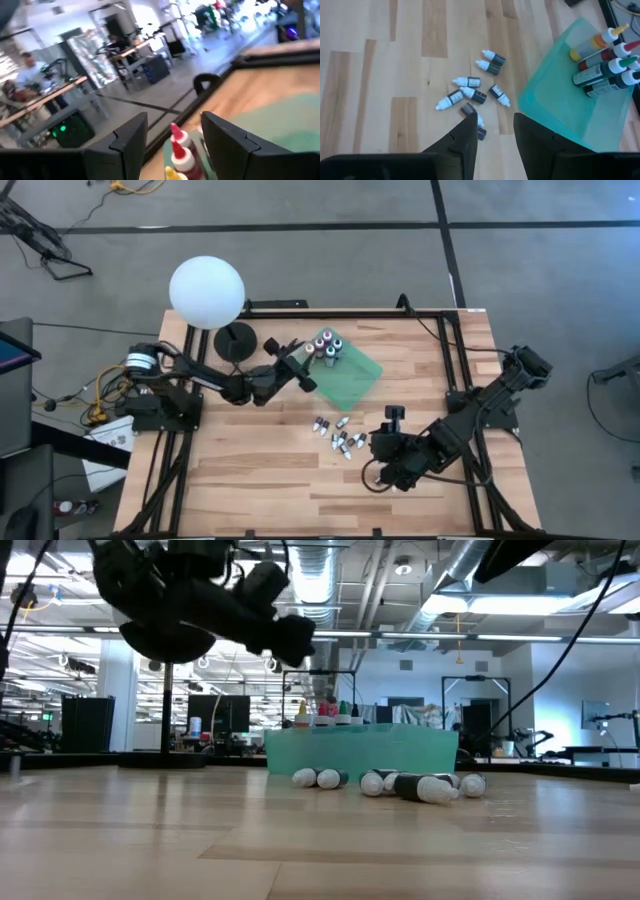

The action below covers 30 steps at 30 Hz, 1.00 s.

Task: Pick & Place food coloring
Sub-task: Put the small purple food coloring bottle into the green bin

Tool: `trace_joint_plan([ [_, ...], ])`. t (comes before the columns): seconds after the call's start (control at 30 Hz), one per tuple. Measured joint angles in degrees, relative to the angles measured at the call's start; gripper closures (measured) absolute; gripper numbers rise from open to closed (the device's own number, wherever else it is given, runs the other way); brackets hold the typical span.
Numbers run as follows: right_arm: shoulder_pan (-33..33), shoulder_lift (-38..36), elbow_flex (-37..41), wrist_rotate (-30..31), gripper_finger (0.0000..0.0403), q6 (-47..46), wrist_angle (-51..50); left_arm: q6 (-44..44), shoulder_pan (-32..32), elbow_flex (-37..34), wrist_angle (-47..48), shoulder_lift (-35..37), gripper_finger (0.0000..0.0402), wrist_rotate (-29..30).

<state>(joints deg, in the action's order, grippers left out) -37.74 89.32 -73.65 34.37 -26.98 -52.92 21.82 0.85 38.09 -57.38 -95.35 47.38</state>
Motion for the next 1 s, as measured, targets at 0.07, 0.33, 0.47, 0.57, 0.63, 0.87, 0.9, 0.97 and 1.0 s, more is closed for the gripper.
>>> trace_joint_plan([
  [0.07, 0.62, 0.0, -0.02, -0.38, 0.0284, -0.01, -0.23, 0.09, -1.53, 0.0, 6.74, 3.57, 0.0218, -0.85],
  [0.33, 3.78, 0.02, -0.02, -4.24, 0.0284, 0.0, -1.03, -5.61, -9.97, 0.0, 40.22, 18.25, 0.0218, -5.14],
  [0.47, 5.66, 0.01, -0.02, -4.75, 0.0284, 1.71, -1.4, -12.01, -14.85, 0.0, 53.66, 24.03, 0.0218, -5.08],
  [0.57, 7.19, 0.0, -0.02, -6.97, 0.0284, 2.0, -2.11, -16.82, -18.72, 0.0, 61.45, 27.45, 0.0218, -4.93],
  [0.63, 8.47, 0.0, -0.02, -8.16, 0.0285, 2.05, -2.58, -19.88, -21.11, 0.0, 65.7, 29.56, 0.0218, -5.09],
  [0.87, 12.55, 0.0, -0.04, -7.37, 0.0285, -2.91, -0.73, -27.34, -26.86, 0.0, 71.7, 32.95, 0.0218, -6.97],
  [0.9, 12.89, 0.02, -0.04, -7.31, 0.0285, -2.97, -0.51, -27.73, -27.31, 0.0, 72.08, 33.04, 0.0218, -8.0],
  [0.97, 13.14, 0.01, -0.04, -7.15, 0.0285, -2.5, -0.62, -28.3, -28.03, 0.0, 71.9, 33.09, 0.0218, -10.15],
  [1.0, 13.13, 0.0, -0.04, -6.84, 0.0285, -2.06, -0.59, -28.51, -28.23, 0.0, 71.77, 33.09, 0.0218, -11.03],
])
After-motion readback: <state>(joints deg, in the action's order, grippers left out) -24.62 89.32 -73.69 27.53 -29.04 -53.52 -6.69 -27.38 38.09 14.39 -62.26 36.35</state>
